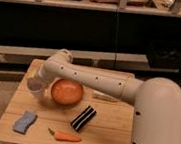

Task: Pick up the ceramic cup

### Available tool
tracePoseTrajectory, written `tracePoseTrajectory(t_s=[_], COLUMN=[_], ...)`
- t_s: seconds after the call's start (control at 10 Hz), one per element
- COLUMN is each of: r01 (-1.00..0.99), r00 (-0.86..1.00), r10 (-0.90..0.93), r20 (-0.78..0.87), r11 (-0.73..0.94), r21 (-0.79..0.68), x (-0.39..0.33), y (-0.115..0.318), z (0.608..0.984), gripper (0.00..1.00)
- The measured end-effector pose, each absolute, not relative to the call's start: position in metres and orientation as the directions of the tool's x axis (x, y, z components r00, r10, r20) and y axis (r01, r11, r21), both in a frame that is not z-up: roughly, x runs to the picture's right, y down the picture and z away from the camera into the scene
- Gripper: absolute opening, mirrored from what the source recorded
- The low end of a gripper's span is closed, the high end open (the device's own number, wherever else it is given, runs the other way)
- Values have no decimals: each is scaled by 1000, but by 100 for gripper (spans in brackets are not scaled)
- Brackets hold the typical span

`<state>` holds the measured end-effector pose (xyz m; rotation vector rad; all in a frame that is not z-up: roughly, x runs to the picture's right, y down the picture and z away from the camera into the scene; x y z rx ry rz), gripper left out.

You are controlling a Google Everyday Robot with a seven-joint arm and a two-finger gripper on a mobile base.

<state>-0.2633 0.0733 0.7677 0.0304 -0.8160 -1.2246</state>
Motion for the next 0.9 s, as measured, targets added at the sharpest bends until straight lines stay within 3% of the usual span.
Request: tracePoseTrajectory(t_s=[0.9], r01=[767], r00=[94], r10=[-863], r20=[496], r11=[380], r21=[516], x=[-237], y=[70], z=[751], gripper=[1])
